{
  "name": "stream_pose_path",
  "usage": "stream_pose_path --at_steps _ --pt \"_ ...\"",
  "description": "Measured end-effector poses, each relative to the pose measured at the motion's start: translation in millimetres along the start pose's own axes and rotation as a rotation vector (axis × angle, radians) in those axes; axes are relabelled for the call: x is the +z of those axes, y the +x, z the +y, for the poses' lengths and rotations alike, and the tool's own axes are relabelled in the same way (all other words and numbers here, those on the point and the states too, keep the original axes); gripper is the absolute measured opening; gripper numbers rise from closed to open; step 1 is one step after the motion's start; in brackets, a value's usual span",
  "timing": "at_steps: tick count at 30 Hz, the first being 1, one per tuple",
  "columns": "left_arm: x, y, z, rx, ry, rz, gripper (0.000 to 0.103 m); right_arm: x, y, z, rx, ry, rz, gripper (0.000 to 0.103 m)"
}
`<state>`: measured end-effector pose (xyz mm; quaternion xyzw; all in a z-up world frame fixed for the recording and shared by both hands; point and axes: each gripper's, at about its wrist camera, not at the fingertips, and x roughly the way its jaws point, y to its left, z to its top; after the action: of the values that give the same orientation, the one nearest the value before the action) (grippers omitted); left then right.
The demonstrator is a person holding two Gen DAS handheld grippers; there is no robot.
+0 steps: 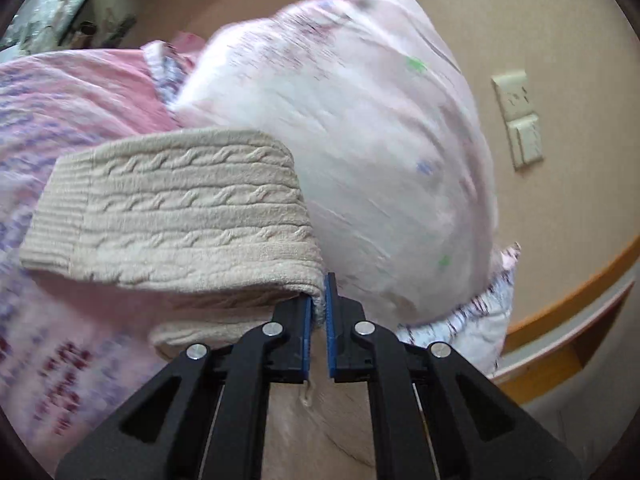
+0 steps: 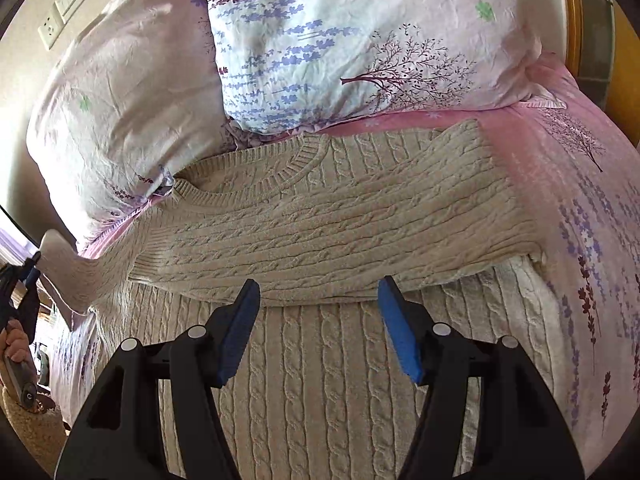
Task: Fold small clothes
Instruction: 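Move the left gripper to the other sleeve and grasp its cuff, then fold the held sleeve across the sweater body with the left gripper, release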
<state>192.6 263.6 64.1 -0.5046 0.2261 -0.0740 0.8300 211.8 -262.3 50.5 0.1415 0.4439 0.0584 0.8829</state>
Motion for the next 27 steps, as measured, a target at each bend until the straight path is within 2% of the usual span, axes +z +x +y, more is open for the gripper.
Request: stream_pose_path --at_steps 2,4,6,8,9,11,13,14,16,19,20,22,24,27 --pt "-28 28 -26 -0.066 0.058 0.072 0.006 -4 1 -4 0.001 0.007 0.005 0.063" --pt "-61 61 -41 -0.093 0.105 0.148 0.006 -6 4 -9 0.005 0.017 0.012 0.063" --pt "-95 95 -44 -0.065 0.131 0.238 0.008 -9 4 -12 0.004 0.022 0.017 0.063" --pt "-122 122 -34 -0.003 0.130 0.338 0.011 -12 4 -15 -0.003 0.026 0.021 0.063" --pt "-133 130 -26 0.025 0.115 0.379 0.012 -12 3 -16 -0.006 0.028 0.021 0.063" --pt "-137 133 -9 0.049 0.049 0.412 0.014 -13 2 -20 -0.012 0.030 0.017 0.063" --pt "-127 124 2 0.048 -0.003 0.384 0.025 -13 1 -24 -0.014 0.035 0.012 0.063" --pt "-118 118 5 0.057 -0.009 0.351 0.028 -13 1 -26 -0.014 0.041 0.010 0.063" --pt "-100 102 9 0.090 -0.006 0.277 0.040 -12 2 -29 -0.007 0.050 0.009 0.063" --pt "-77 89 15 0.121 -0.046 0.196 0.040 -12 3 -30 0.002 0.054 0.011 0.063" --pt "-72 88 17 0.126 -0.066 0.180 0.038 -13 3 -31 0.004 0.055 0.012 0.063" --pt "-64 88 17 0.125 -0.082 0.162 0.012 -12 2 -32 0.006 0.057 0.012 0.063" --pt "-66 94 4 0.099 -0.062 0.162 0.008 -12 0 -34 0.002 0.058 0.007 0.063" --pt "-86 112 -37 0.013 0.052 0.205 0.007 -10 -7 -42 0.002 0.070 -0.016 0.063"
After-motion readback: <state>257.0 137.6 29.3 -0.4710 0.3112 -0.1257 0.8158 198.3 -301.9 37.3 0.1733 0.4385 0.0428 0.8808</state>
